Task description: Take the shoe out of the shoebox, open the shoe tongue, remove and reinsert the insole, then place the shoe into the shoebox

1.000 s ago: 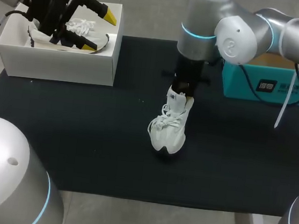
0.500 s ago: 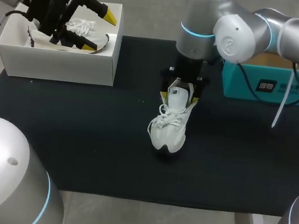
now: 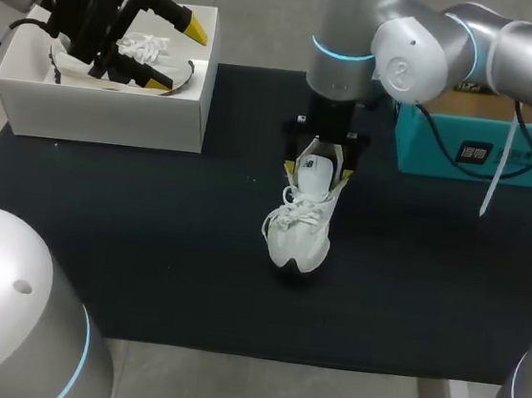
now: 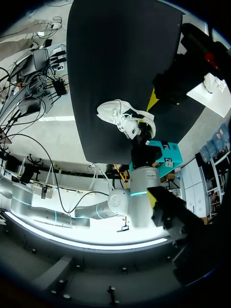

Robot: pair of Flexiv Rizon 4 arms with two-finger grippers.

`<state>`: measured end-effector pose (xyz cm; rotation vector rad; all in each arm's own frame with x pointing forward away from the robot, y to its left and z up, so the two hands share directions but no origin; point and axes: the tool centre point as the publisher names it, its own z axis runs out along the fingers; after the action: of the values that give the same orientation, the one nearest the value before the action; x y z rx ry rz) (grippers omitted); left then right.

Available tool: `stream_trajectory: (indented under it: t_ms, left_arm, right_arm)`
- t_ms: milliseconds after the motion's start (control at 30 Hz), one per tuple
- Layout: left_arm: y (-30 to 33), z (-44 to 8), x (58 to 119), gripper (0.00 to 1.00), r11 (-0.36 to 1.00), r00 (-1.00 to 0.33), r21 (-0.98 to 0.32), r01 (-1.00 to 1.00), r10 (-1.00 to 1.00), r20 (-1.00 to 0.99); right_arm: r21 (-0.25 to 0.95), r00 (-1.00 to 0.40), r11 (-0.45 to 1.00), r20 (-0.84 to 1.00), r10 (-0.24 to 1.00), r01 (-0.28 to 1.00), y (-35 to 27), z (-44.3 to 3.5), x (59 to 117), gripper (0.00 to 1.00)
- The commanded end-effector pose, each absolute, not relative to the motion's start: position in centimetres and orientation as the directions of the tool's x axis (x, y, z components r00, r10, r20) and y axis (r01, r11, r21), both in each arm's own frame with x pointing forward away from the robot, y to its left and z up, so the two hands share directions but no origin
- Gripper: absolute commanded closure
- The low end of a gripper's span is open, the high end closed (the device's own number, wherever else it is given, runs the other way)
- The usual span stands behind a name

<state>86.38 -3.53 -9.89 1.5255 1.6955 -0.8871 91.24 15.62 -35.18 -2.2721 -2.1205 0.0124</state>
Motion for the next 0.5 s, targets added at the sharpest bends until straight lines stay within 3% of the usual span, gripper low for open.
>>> stream_trajectory:
  t_ms: [33,500]
  left_arm:
    - [-3.5,-9.9,86.4,0.00,0.080,-0.082,-0.046,0.996,0.536,-0.840]
    - [-3.5,-9.9,86.4,0.00,0.080,-0.082,-0.046,0.996,0.536,-0.840]
  right_arm:
    - [-0.008,0.086,-0.086,-0.016,0.996,0.996,15.8,-33.2,90.3,0.00]
    - [0.009,0.146,-0.146,-0.018,0.989,0.989,17.0,-30.6,86.9,0.00]
